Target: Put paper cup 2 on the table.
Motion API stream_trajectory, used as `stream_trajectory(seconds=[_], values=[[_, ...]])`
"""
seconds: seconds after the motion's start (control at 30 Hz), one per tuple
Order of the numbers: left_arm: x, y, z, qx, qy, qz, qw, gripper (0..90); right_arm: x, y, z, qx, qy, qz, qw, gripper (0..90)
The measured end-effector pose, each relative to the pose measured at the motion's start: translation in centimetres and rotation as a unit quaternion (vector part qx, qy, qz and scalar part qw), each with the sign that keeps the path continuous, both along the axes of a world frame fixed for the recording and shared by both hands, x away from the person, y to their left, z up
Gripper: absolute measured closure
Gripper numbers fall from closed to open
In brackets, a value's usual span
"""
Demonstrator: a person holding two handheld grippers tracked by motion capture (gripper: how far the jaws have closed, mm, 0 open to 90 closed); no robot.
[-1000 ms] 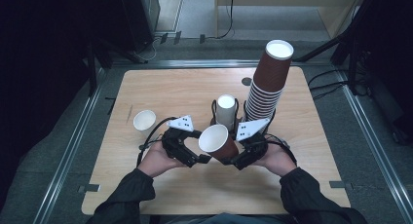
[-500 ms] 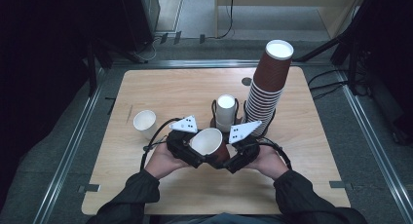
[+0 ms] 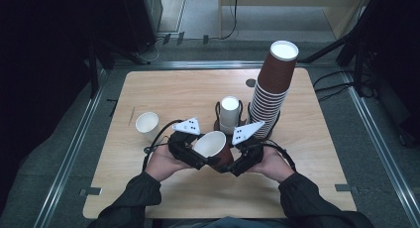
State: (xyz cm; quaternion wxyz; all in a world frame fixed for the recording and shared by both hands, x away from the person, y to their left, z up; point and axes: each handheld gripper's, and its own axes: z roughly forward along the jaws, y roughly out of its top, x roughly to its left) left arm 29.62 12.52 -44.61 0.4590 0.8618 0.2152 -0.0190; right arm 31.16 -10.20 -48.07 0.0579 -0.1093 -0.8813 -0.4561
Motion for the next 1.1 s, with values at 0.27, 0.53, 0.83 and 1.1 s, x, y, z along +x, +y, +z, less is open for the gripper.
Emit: stream_trajectory(seconds=[0.27, 0.53, 0.83, 1.1], values=[[0.1, 0.8, 0.3, 0.000, -0.007, 0.017, 0.9998, 15.0, 0.3, -0.7, 0.3, -0.007, 0.014, -0.010, 0.9998, 15.3], [0.2, 1.5, 0.4, 0.012, -0.009, 0.026, 0.9996, 14.9, 0.3, -1.6, 0.8, -0.015, -0.004, -0.019, 0.9997, 15.3], [0.3, 1.5, 0.0, 0.028, 0.004, 0.009, 0.9996, 14.8, 0.2, -2.7, 1.3, -0.018, -0.009, -0.034, 0.9992, 17.6], [0.4, 1.8, -0.1, 0.039, 0.005, 0.013, 0.9991, 14.8, 0.0, -3.5, 1.6, -0.022, -0.019, -0.056, 0.9980, 18.6]])
